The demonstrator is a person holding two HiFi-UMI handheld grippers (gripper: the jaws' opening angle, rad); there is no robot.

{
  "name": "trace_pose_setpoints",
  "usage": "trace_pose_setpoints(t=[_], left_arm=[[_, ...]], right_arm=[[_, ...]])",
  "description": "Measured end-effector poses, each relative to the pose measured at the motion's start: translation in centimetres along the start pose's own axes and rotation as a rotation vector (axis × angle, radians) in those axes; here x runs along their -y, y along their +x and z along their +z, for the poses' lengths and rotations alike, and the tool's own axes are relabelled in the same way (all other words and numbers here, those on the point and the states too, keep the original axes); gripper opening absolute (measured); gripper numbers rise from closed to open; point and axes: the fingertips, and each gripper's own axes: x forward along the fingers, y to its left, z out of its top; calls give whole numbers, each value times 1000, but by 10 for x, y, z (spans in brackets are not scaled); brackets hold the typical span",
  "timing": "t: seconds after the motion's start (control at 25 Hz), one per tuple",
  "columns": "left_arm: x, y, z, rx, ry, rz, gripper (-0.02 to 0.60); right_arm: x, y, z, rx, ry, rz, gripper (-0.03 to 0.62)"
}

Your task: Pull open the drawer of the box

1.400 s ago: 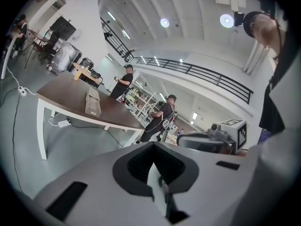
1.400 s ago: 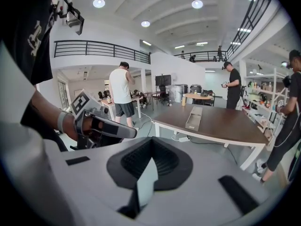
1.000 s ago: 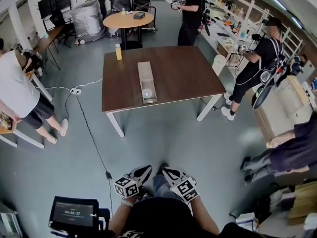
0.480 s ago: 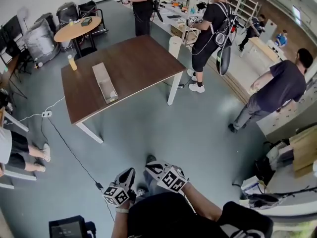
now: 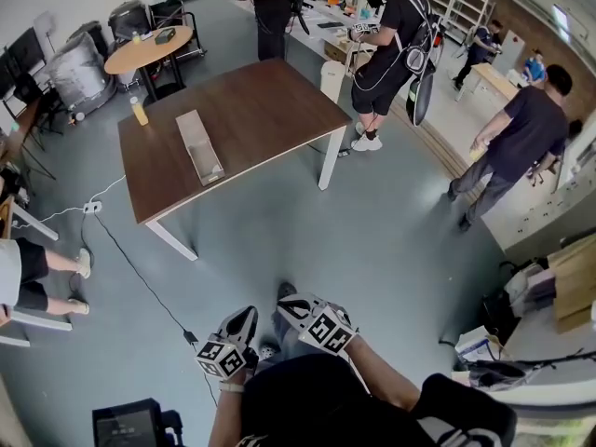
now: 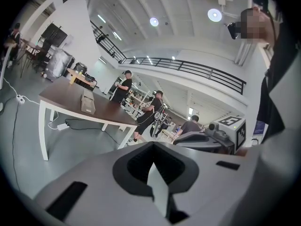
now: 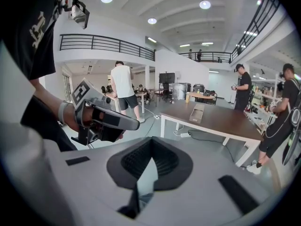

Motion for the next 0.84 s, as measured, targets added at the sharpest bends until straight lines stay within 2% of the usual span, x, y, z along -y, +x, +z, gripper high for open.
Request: trace_pose_setpoints(t=[0.28,0.52,0.84], left_arm=[[5,11,-9,-5,5,3,6],[7,14,-1,1,18,3,6],[5,27,1,-19,47,-37,6]], right_arm=[[7,-6,-14,-6,7,6,-15],[11,-12,-13,-7,12,-13,-15],[30,-16,-14,3,50,-95,-17]])
